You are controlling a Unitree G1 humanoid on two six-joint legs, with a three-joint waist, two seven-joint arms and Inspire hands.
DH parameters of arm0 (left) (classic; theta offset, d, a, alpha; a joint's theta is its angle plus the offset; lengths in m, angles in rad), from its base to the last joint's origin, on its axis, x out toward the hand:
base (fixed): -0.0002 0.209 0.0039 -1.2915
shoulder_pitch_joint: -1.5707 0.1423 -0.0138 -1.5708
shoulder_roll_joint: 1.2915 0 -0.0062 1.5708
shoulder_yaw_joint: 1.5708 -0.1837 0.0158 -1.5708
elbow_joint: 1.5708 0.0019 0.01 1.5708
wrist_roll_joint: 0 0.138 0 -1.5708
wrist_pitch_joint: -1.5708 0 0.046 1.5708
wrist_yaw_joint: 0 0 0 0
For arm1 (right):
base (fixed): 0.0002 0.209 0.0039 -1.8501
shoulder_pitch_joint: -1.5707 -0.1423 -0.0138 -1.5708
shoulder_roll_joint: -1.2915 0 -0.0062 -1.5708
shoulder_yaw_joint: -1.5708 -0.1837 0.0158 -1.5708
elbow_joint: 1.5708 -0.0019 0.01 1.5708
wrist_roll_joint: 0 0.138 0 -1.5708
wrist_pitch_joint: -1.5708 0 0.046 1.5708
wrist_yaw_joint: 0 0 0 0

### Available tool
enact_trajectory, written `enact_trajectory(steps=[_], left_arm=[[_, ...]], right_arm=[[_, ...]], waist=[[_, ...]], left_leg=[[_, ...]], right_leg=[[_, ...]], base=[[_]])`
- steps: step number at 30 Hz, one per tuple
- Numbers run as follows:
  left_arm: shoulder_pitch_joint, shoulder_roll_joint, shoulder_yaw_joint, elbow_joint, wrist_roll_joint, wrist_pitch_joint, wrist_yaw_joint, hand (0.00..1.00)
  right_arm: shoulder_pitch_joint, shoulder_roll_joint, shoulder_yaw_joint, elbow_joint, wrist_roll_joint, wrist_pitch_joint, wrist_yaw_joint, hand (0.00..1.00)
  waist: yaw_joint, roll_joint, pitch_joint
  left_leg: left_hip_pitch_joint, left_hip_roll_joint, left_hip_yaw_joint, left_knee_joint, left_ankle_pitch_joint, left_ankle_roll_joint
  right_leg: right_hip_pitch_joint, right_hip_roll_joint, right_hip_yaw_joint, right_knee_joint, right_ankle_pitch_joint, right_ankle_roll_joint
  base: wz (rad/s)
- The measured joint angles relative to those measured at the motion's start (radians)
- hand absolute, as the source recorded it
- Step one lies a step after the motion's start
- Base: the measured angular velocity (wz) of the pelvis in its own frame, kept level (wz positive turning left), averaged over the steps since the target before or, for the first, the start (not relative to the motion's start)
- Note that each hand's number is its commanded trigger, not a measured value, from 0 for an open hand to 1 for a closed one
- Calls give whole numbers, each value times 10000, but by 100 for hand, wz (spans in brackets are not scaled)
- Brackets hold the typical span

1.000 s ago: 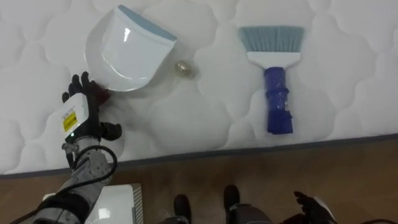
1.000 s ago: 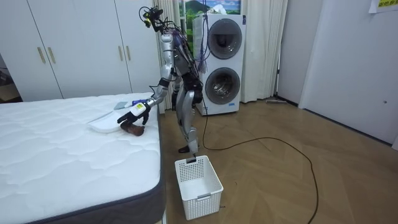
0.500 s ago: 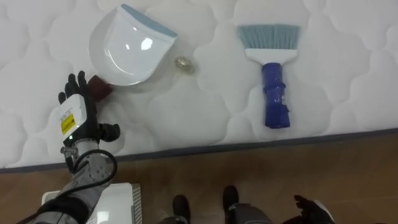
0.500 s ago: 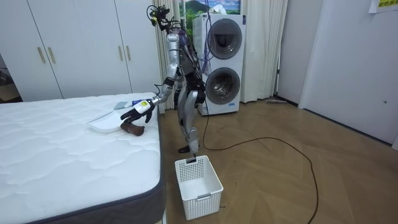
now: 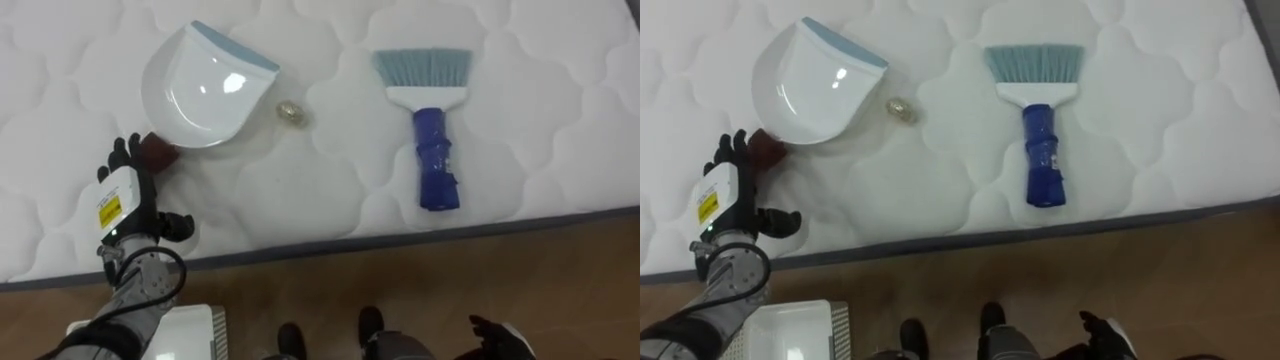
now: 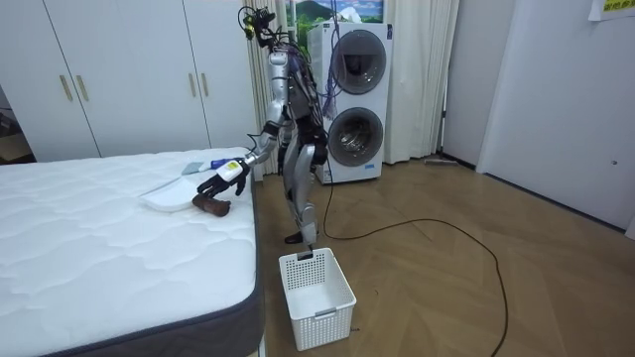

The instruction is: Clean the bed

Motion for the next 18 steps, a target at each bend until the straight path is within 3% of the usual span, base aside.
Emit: enact_trajectory(steps=[7, 18], left_arm=[[-3, 29, 82, -10, -414, -6, -50, 0], [-219, 127, 62, 4, -2378, -61, -417, 0]], right_arm=[[9, -26, -25, -9, 1, -9, 92, 0], [52, -55, 120, -19, 71, -60, -7, 0]], waist=[[-36, -4, -6], [-36, 48, -47]], left_leg=[[-56, -9, 36, 12, -4, 1], [-383, 72, 41, 316, -7, 1]], right_leg=[[-108, 25, -21, 120, -35, 3], [-306, 114, -48, 160, 26, -45]], base=[[0], [1]])
